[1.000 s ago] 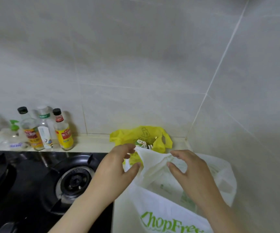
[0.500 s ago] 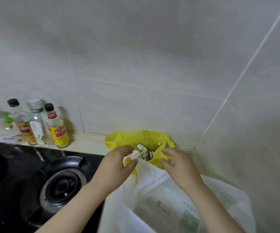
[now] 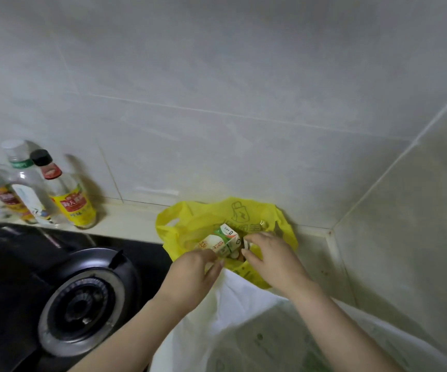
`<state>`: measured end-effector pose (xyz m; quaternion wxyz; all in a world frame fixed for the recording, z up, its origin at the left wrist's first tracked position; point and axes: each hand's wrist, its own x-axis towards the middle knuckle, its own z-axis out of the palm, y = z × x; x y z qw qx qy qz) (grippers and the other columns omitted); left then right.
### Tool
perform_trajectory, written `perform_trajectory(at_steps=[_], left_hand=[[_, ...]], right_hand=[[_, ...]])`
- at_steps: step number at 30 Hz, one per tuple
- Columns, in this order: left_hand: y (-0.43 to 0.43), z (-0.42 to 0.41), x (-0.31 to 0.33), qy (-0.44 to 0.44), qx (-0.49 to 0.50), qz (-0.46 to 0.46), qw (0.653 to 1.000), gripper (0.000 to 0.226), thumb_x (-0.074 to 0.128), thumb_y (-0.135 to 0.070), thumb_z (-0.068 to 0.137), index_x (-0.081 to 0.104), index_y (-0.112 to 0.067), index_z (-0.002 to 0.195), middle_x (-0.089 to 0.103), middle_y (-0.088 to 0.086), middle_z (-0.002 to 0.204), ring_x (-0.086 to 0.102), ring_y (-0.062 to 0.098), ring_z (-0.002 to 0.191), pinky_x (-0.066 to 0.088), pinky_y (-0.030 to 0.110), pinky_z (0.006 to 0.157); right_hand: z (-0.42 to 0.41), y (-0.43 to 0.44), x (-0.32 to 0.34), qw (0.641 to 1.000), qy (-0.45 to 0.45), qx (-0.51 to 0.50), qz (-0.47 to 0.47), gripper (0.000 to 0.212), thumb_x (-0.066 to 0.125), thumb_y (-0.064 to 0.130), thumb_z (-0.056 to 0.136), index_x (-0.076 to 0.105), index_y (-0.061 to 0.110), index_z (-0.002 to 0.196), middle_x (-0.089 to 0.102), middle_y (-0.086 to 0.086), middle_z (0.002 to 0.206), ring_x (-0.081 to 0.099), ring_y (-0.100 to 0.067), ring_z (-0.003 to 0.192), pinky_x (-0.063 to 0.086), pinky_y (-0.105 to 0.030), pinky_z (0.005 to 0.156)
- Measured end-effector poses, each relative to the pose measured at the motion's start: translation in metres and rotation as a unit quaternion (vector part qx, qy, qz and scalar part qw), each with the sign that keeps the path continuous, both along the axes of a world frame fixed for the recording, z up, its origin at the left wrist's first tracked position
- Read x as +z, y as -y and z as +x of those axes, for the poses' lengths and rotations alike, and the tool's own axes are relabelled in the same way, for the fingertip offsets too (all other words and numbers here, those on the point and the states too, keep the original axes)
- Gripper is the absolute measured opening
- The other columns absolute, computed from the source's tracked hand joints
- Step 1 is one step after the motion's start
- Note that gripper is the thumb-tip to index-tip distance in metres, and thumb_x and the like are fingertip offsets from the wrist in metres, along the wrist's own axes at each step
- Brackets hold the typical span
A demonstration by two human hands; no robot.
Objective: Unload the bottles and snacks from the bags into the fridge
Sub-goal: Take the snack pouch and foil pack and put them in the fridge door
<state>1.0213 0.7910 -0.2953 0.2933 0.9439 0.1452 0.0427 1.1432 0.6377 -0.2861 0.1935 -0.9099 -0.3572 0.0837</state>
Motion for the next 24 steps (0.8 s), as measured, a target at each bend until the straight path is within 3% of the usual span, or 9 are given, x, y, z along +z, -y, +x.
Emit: perform_trajectory(at_steps=[2, 4, 8, 10, 14, 19, 22, 24], left_hand=[[0.000, 0.000, -0.011, -0.015, -0.007, -0.004, 1.000, 0.063, 0.023, -0.063, 0.081, 0.067, -0.019, 0.088, 0.069, -0.002, 0.089, 0.062, 0.016, 0.085, 0.048, 0.034, 0.073], [-0.001, -0.002, -0.022, -0.030, -0.018, 0.002, 0.999, 0.066, 0.018, -0.064, 0.079, 0.064, -0.017, 0.083, 0.068, -0.002, 0.085, 0.061, 0.016, 0.082, 0.047, 0.034, 0.070], [-0.002, -0.001, -0.042, -0.035, -0.014, 0.018, 0.999, 0.034, 0.044, -0.049, 0.091, 0.064, -0.021, 0.090, 0.062, -0.002, 0.094, 0.059, 0.016, 0.087, 0.046, 0.029, 0.071], [-0.004, 0.002, -0.049, 0.000, -0.002, 0.035, 0.999, 0.035, 0.046, -0.049, 0.088, 0.065, -0.019, 0.088, 0.057, 0.001, 0.094, 0.056, 0.020, 0.088, 0.046, 0.029, 0.074], [-0.008, 0.016, -0.056, 0.013, -0.009, 0.110, 0.994, 0.047, 0.040, -0.051, 0.080, 0.069, -0.016, 0.092, 0.064, 0.005, 0.099, 0.058, 0.028, 0.094, 0.053, 0.036, 0.078], [-0.012, 0.021, -0.061, -0.085, -0.035, 0.145, 0.985, 0.056, 0.035, -0.055, 0.078, 0.069, -0.015, 0.095, 0.068, 0.001, 0.086, 0.061, 0.028, 0.085, 0.056, 0.037, 0.071], [-0.010, 0.018, -0.067, -0.090, -0.031, 0.146, 0.985, 0.065, 0.019, -0.059, 0.077, 0.065, -0.020, 0.102, 0.064, -0.001, 0.093, 0.053, 0.026, 0.090, 0.049, 0.037, 0.075], [-0.008, 0.014, -0.069, -0.109, -0.044, 0.155, 0.981, 0.067, 0.009, -0.060, 0.079, 0.062, -0.025, 0.102, 0.061, -0.003, 0.098, 0.048, 0.023, 0.097, 0.039, 0.033, 0.080]], right_hand=[[0.000, 0.003, -0.011, 1.000, -0.006, 0.003, -0.025, 0.029, 0.055, 0.037, 0.092, 0.065, 0.020, 0.114, 0.067, 0.000, 0.111, 0.056, -0.021, 0.108, 0.045, -0.035, 0.091], [0.000, 0.009, -0.020, 0.999, 0.001, 0.005, -0.054, 0.027, 0.053, 0.041, 0.092, 0.066, 0.022, 0.107, 0.068, 0.002, 0.101, 0.057, -0.022, 0.101, 0.045, -0.034, 0.085], [0.001, 0.016, -0.033, 0.993, 0.009, 0.021, -0.113, 0.032, 0.047, 0.044, 0.094, 0.067, 0.022, 0.105, 0.062, -0.001, 0.094, 0.054, -0.021, 0.097, 0.041, -0.031, 0.083], [0.002, 0.018, -0.039, 0.994, 0.022, 0.021, -0.100, 0.036, 0.047, 0.047, 0.092, 0.070, 0.021, 0.102, 0.054, -0.001, 0.094, 0.051, -0.019, 0.098, 0.041, -0.032, 0.088], [0.007, 0.011, -0.042, 0.995, 0.058, 0.038, -0.069, 0.030, 0.058, 0.041, 0.087, 0.073, 0.017, 0.097, 0.057, 0.002, 0.109, 0.047, -0.018, 0.110, 0.040, -0.030, 0.094], [0.003, -0.002, -0.045, 0.995, 0.032, 0.059, -0.068, 0.034, 0.055, 0.035, 0.090, 0.059, 0.023, 0.121, 0.064, 0.000, 0.113, 0.052, -0.020, 0.112, 0.036, -0.033, 0.099], [-0.001, -0.003, -0.049, 0.994, 0.042, 0.054, -0.084, 0.032, 0.050, 0.041, 0.091, 0.058, 0.029, 0.119, 0.065, 0.005, 0.107, 0.052, -0.018, 0.108, 0.027, -0.034, 0.094], [-0.004, -0.003, -0.052, 0.994, 0.053, 0.060, -0.072, 0.029, 0.047, 0.043, 0.088, 0.065, 0.031, 0.108, 0.066, 0.008, 0.098, 0.053, -0.016, 0.100, 0.023, -0.033, 0.091]])
